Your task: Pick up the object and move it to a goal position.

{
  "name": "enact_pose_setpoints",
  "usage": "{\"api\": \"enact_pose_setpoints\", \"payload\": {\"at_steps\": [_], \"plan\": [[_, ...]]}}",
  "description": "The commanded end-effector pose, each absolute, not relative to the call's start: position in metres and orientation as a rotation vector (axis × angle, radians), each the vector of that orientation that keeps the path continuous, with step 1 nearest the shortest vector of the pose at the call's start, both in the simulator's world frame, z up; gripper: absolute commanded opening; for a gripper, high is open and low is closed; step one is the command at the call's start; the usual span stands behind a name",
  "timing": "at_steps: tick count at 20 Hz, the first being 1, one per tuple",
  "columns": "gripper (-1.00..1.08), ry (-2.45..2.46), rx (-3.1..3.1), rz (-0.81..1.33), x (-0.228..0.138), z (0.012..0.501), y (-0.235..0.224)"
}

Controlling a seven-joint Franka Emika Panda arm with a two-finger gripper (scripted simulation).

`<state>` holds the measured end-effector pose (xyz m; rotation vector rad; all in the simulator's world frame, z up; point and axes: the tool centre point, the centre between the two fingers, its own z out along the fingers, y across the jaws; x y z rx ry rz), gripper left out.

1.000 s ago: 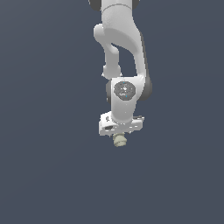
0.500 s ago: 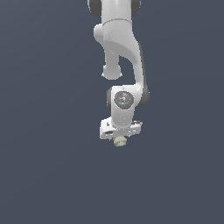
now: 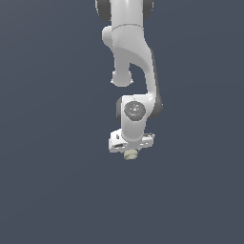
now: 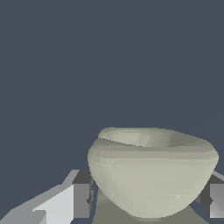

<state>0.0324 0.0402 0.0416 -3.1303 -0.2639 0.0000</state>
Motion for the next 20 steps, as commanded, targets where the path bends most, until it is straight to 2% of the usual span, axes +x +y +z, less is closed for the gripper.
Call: {"api": "enact_pose_setpoints", "payload": {"at_steps": [1,11,20], "plan": [[-1.0,-0.264,-3.131,0.0,0.032,0.041,0.04],[-1.0,-0.264,-3.13,0.0,0.03,0.05,0.039],[-1.0,-0.264,-3.13,0.0,0.015,0.093,0.031]]}}
